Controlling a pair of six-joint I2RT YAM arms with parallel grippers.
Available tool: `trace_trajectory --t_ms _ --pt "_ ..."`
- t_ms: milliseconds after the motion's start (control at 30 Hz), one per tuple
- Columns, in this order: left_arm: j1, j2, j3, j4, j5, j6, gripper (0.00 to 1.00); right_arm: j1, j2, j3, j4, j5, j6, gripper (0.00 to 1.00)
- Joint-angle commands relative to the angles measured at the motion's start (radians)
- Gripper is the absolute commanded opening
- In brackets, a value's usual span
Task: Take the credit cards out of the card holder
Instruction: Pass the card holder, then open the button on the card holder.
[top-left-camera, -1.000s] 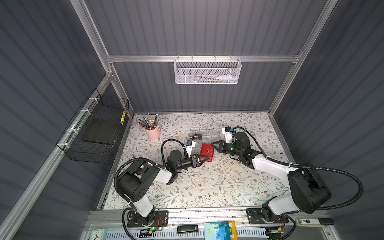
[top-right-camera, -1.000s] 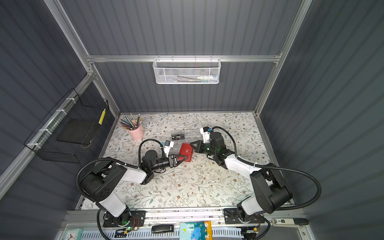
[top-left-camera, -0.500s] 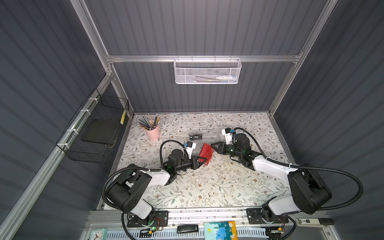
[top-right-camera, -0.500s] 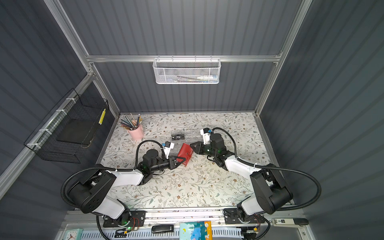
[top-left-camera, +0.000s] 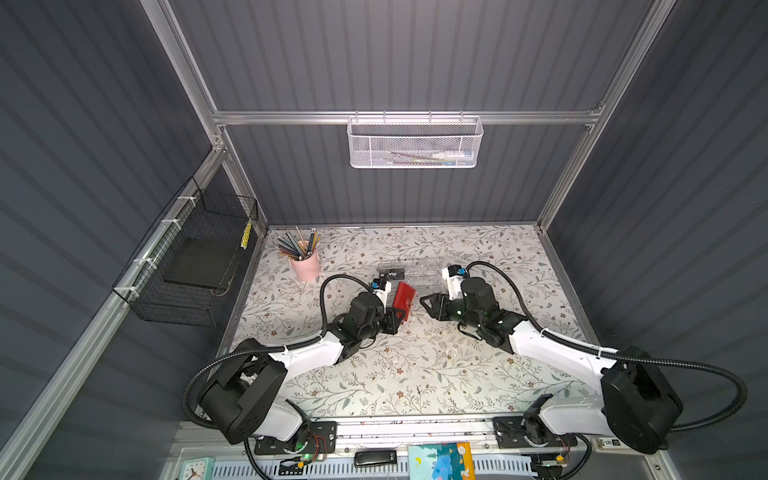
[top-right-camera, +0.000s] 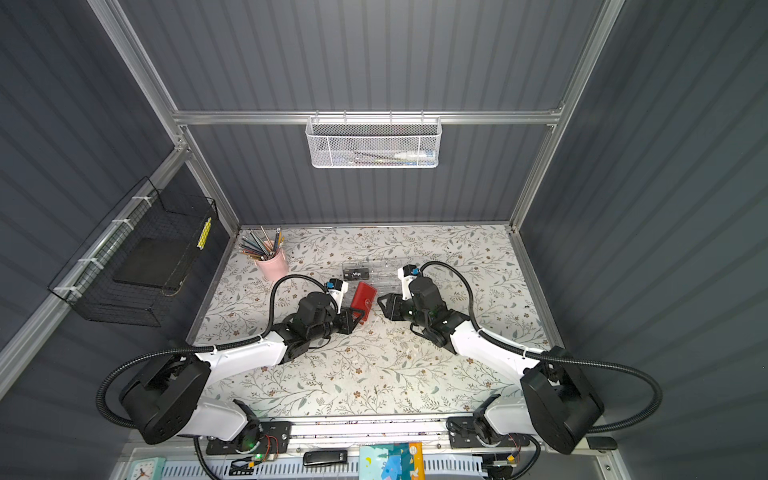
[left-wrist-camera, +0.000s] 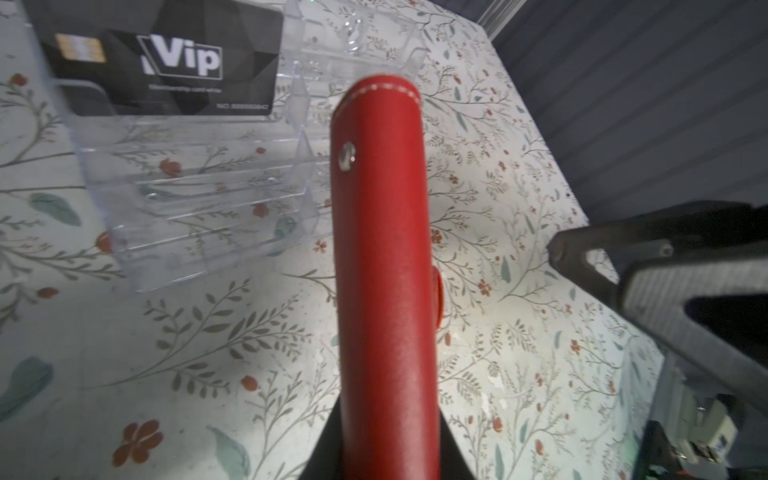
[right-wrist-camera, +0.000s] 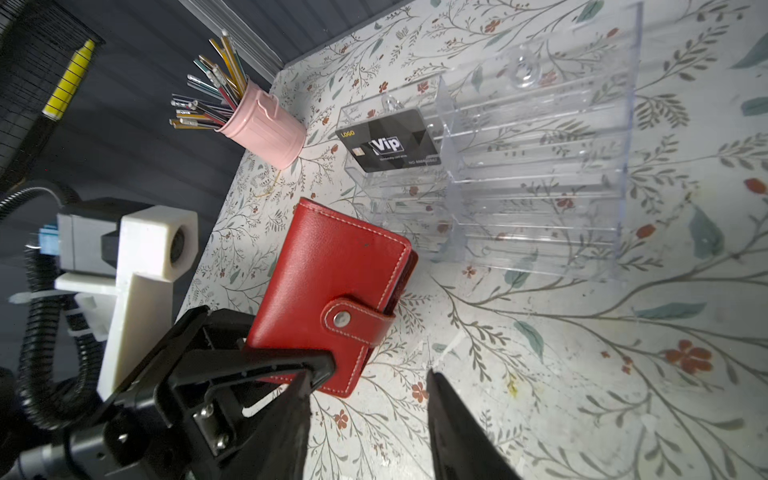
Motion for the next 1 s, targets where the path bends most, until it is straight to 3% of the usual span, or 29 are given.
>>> trace_trajectory --t_ms 0,300,967 --pt "-0.032 -0.014 0.038 -0.067 -0.135 0.045 0.00 0.017 0.044 0.034 -0.011 0.037 0.032 0.47" --pt "-0.088 -0.001 0.062 -0.096 -0.215 0.059 0.00 0.060 0.153 0.118 -0.022 0.030 0.042 0.47" --pt "-0.102 -0.030 0.047 -0.072 -0.235 0.051 0.00 0.106 0.282 0.179 -0.022 0.047 0.061 0.39"
